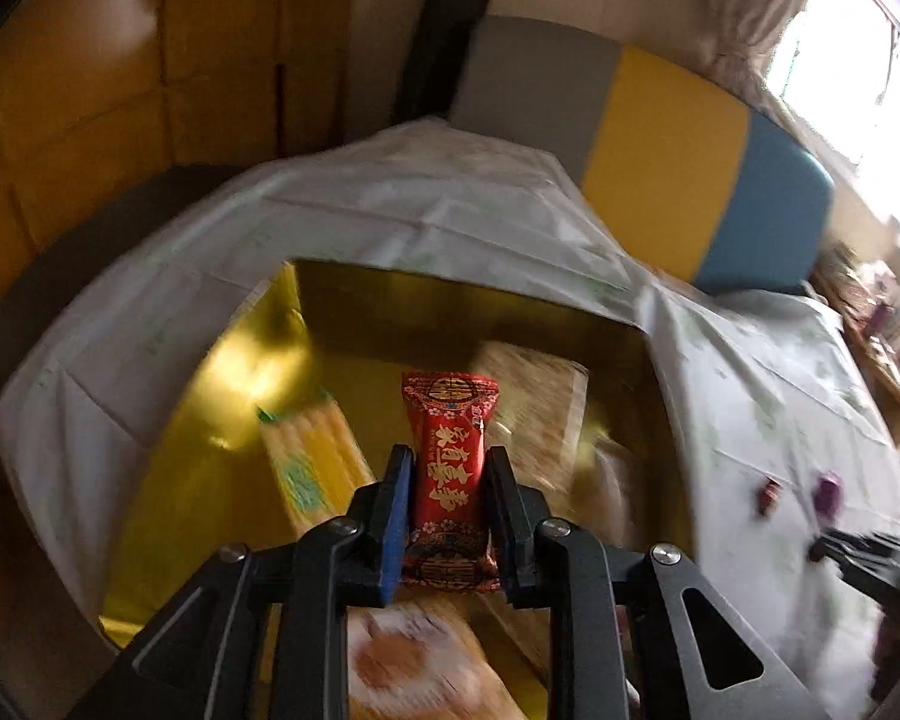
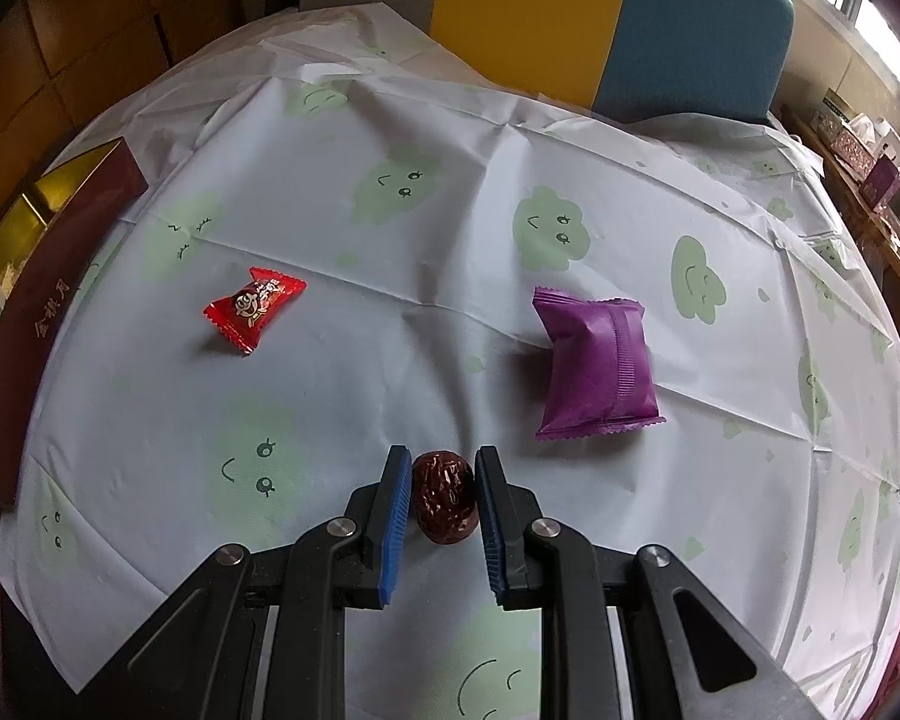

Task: Organize snacks
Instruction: 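Lower the red candy bar into the gold tray and open the left gripper, then carry the brown date into the gold tray and open the right gripper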

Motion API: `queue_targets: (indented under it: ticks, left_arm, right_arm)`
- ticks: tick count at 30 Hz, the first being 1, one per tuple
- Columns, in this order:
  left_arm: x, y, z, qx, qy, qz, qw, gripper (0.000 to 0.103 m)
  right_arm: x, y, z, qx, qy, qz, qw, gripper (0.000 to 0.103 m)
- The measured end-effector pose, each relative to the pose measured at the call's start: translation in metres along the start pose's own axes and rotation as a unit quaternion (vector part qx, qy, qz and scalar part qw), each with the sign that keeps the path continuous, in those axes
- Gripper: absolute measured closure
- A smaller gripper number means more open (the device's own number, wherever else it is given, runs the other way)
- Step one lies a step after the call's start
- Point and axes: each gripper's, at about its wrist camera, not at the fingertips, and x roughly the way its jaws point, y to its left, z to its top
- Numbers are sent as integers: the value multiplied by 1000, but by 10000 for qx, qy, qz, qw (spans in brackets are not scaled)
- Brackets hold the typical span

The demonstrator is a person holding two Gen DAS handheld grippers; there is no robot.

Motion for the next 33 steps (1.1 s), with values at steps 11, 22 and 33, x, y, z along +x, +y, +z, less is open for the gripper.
queue_targets:
  ticks: [11, 22, 33]
  left_arm:
    - [2, 0, -25, 179, 49, 131, 9997, 70]
    - [-43, -38, -45, 655, -227, -158, 9975, 70]
    - [-62, -52, -64, 860, -214, -343, 9955, 69]
  right_arm:
    - [0, 1, 0, -62, -20, -44, 10000, 81]
    - [-1, 2, 0, -86, -49, -82, 9999, 81]
    - [-1, 2, 0, -93, -58, -113, 9999, 81]
